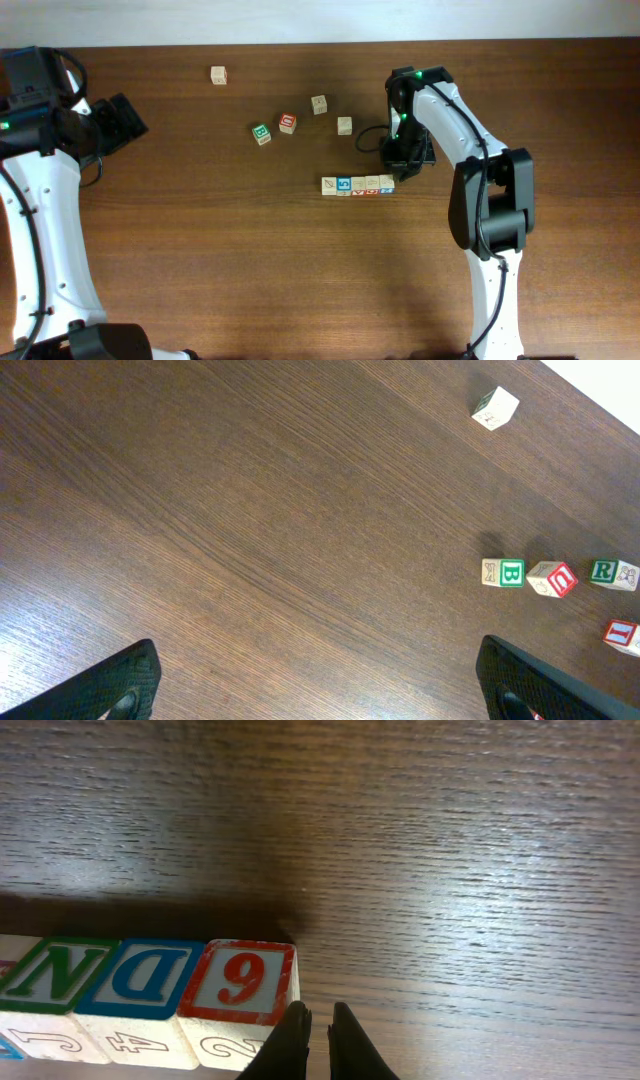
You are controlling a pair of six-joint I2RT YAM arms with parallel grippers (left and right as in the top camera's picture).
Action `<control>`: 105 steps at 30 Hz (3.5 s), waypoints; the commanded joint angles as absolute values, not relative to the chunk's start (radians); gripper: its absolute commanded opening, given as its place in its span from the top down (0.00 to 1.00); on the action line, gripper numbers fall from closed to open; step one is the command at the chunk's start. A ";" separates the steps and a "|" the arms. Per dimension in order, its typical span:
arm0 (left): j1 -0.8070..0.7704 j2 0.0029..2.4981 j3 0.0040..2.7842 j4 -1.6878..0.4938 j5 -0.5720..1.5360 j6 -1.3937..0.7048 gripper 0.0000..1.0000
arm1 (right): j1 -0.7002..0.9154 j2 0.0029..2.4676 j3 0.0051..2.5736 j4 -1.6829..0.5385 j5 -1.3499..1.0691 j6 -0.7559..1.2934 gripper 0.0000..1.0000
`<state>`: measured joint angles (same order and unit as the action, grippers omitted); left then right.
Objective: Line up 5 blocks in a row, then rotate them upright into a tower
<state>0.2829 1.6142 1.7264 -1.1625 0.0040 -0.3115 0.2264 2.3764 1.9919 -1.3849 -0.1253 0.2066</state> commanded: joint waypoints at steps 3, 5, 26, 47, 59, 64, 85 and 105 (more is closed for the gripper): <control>0.284 1.624 1.747 -1.161 0.015 -0.322 0.01 | 0.271 2.369 1.984 -1.374 -0.184 0.268 0.90; 0.284 1.624 1.747 -1.161 0.015 -0.321 0.01 | 0.284 2.369 1.984 -1.374 -0.184 0.286 0.90; 0.284 1.624 1.747 -1.161 0.015 -0.321 0.01 | 0.340 2.351 2.051 -1.394 -0.232 0.303 0.85; 0.202 1.624 1.704 -1.217 0.270 -0.271 0.49 | -0.014 2.038 2.582 -1.699 -0.577 -0.030 0.75; -0.035 1.644 1.504 -1.053 0.270 -0.212 1.00 | -0.019 1.908 2.065 -1.559 -0.583 -0.170 0.86; -0.086 1.683 1.444 -0.952 0.274 -0.234 1.00 | 0.009 1.908 1.755 -1.262 -0.706 -0.174 0.95; -0.097 1.855 1.202 -0.605 0.453 -0.162 1.00 | 0.102 2.039 1.328 -0.699 -0.714 0.043 0.95; -0.099 1.915 1.104 -0.474 0.534 -0.107 1.00 | 0.151 2.101 1.250 -0.560 -0.761 0.160 0.96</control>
